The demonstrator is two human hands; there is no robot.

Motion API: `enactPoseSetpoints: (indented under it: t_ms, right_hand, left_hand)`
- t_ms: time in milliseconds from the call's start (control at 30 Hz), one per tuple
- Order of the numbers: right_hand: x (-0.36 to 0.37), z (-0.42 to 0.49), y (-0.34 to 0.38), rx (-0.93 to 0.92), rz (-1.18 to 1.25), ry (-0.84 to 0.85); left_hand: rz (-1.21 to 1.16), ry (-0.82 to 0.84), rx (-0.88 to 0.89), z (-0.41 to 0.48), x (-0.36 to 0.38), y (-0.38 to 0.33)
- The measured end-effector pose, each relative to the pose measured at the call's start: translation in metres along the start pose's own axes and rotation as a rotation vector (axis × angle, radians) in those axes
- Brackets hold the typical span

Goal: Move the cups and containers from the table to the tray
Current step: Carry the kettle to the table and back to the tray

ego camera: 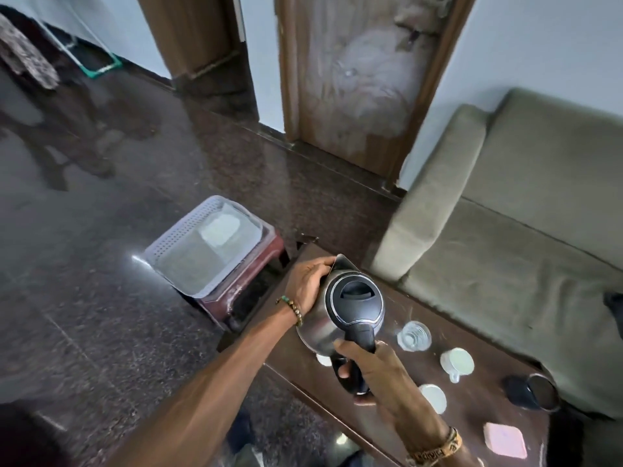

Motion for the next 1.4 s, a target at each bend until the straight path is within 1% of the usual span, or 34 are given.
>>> enactPoseSetpoints:
  t_ms: [133,200,300,400,533,633,800,1033,1133,1233,1333,1400]
  right_hand:
    - [0.054,0.004,0.02,-0.032,-0.002,-0.033]
    - [0.082,0.004,0.031,-0.046,-0.006,-0.016]
    - [0.127,0.004,0.046,-0.06,-0.015,-0.009]
    - [0.161,0.007,0.058,-0.07,-0.061,-0.01]
    - [0.202,0.017,0.08,-0.096,-0.114,0.002]
    - [0.228,0.029,0.092,-0.11,-0.204,0.016]
    - [0.261,0.053,0.107,-0.133,-0.273,0.07]
    - [0.294,0.096,0.124,-0.231,-0.363,0.108]
    - [0.308,0.115,0.132,-0.288,-0.393,0.128]
    - [0.324,0.133,0.137,-0.334,-0.425,0.105]
    - [0.341,0.156,0.142,-0.302,-0.423,0.076]
    - [0.356,0.173,0.146,-0.268,-0.417,0.07]
  left_hand:
    - [0.016,-0.031,0.02,0.018,-0.06,0.001]
    - [0.009,-0.059,0.028,0.025,-0.089,0.003]
    - [-0.012,-0.083,-0.004,0.036,-0.134,0.013]
    - [-0.06,-0.115,-0.054,0.046,-0.174,0.02]
    - [-0.085,-0.144,-0.025,0.059,-0.224,0.02]
    - [-0.135,-0.187,-0.032,0.069,-0.257,0.025]
    - [-0.164,-0.335,-0.089,0.086,-0.298,0.046]
    - [-0.215,-0.482,-0.127,0.109,-0.337,0.071]
    - [-0.216,-0.5,-0.132,0.125,-0.351,0.078]
    - [-0.256,-0.472,-0.138,0.143,-0.363,0.082]
    - [-0.252,-0.428,-0.149,0.167,-0.377,0.087]
    - [-0.259,-0.432,-0.192,0.185,-0.387,0.099]
Point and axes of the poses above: each hand's wrist, its own z-axis towards the middle knuckle, its own x-axis out of the palm, y = z × x, the point moved 5 cm from there along z, towards the middle knuckle, and after that the axes turned 8 degrees about -y, right-handed, at the moved point
